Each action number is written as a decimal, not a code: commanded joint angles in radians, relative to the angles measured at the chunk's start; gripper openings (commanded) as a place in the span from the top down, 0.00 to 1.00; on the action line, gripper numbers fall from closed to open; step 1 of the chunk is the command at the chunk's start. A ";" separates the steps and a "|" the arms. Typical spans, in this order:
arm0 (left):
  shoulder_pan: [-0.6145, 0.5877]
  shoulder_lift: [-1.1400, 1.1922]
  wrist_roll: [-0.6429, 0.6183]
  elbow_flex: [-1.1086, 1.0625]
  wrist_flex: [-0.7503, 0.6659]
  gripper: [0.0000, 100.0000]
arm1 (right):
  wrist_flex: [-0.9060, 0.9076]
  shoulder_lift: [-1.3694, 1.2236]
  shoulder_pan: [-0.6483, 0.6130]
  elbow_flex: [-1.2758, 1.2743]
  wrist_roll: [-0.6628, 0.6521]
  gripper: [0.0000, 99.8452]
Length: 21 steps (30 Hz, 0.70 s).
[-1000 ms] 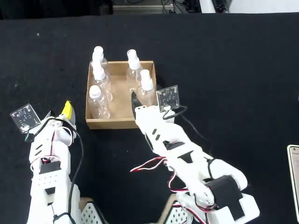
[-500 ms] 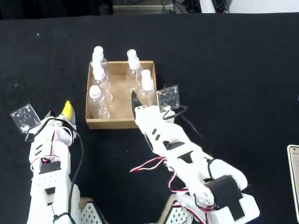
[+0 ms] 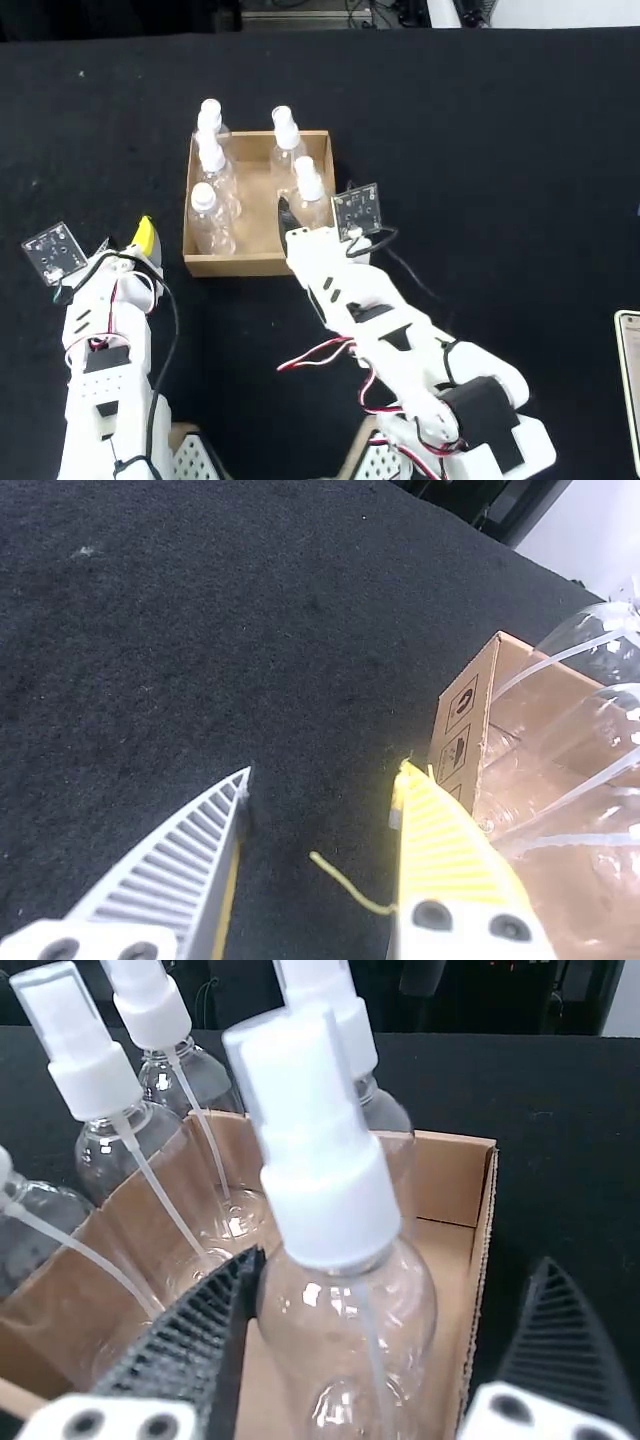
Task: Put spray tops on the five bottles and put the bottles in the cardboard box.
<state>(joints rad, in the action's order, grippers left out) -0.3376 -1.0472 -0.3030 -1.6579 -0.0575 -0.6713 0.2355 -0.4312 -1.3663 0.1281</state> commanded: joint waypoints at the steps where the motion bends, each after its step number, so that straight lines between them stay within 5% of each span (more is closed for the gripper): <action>1: 0.013 -0.008 0.000 -0.013 -0.026 0.79 | -0.026 0.065 -0.008 0.039 0.005 0.65; 21: 0.013 -0.008 0.000 -0.012 -0.026 0.79 | 0.054 0.177 -0.009 0.062 0.006 0.65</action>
<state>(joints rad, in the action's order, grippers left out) -0.3376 -1.0472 -0.3030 -1.6579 -0.0575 -0.6682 0.3322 -0.4312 -1.3663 0.1281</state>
